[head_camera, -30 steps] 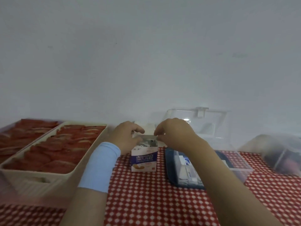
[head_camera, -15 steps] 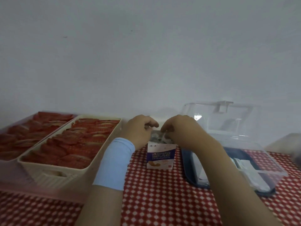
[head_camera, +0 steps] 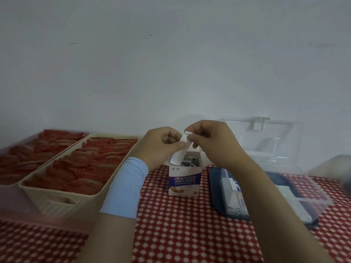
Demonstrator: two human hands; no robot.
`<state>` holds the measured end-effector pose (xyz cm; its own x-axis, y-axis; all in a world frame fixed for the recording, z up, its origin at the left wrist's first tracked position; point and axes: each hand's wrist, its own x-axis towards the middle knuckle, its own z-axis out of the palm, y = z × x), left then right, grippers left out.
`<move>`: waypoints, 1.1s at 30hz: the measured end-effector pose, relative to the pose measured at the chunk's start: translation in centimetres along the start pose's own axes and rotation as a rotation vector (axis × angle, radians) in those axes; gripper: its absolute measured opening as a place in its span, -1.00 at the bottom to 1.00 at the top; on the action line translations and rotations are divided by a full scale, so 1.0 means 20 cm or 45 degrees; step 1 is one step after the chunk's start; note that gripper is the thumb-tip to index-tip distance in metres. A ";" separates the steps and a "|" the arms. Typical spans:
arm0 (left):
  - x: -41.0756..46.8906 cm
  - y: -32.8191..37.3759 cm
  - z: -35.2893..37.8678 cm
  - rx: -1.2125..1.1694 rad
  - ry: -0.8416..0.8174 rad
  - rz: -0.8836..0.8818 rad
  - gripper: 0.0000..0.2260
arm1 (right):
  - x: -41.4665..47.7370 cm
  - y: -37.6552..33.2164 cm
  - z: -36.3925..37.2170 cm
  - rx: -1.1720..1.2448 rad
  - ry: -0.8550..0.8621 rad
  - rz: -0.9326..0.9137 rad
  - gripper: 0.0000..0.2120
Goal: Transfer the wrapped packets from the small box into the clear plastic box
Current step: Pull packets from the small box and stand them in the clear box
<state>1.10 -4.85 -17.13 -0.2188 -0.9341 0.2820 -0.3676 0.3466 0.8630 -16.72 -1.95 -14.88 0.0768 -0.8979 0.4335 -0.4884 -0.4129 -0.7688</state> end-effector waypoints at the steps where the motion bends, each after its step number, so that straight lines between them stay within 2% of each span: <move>1: -0.01 0.00 -0.02 -0.080 -0.059 -0.031 -0.94 | 0.00 -0.01 0.00 0.051 0.017 0.004 -0.80; 3: -0.02 0.01 -0.04 -0.374 -0.215 -0.114 -0.90 | -0.01 -0.02 -0.01 0.147 0.015 -0.009 -0.81; 5: -0.04 0.02 -0.04 -0.716 -0.381 -0.189 -0.78 | -0.02 -0.03 0.00 0.232 -0.006 -0.023 -0.83; 7: -0.06 0.03 -0.05 -0.857 -0.468 -0.192 -0.74 | -0.03 -0.05 0.02 0.304 -0.017 -0.040 -0.80; 11: -0.08 0.01 -0.07 -0.830 -0.358 -0.169 -0.73 | -0.02 -0.04 0.03 0.276 -0.002 -0.011 -0.64; 13: -0.07 0.00 -0.08 -0.790 -0.233 -0.183 -0.76 | -0.01 0.00 0.02 -0.020 0.027 0.027 -0.69; 16: -0.06 -0.01 -0.10 -0.762 -0.009 -0.180 -0.90 | -0.01 0.05 0.03 -0.606 -0.141 0.080 -0.80; 18: -0.05 -0.02 -0.09 -0.754 0.077 -0.182 -0.88 | -0.01 0.07 0.07 -0.846 -0.272 0.120 -0.84; 21: -0.04 -0.02 -0.07 -0.672 0.099 -0.180 -0.88 | 0.00 0.07 0.11 -1.050 -0.331 0.113 -0.84; 28: -0.05 -0.02 -0.04 -0.466 0.122 -0.144 -0.87 | 0.03 0.03 0.12 -1.039 -0.392 0.174 -0.89; 31: -0.05 -0.01 -0.03 -0.437 0.170 -0.126 -0.84 | 0.02 0.05 0.09 -0.849 -0.290 0.132 -0.95; 33: -0.05 0.00 -0.03 -0.411 0.228 -0.105 -0.80 | 0.02 0.04 0.04 -0.669 -0.191 0.133 -0.90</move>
<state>1.89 -3.96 -17.17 -0.0287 -0.9678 0.2502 -0.0675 0.2516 0.9655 -16.44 -2.79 -15.76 0.1091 -0.9578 0.2659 -0.8649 -0.2233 -0.4496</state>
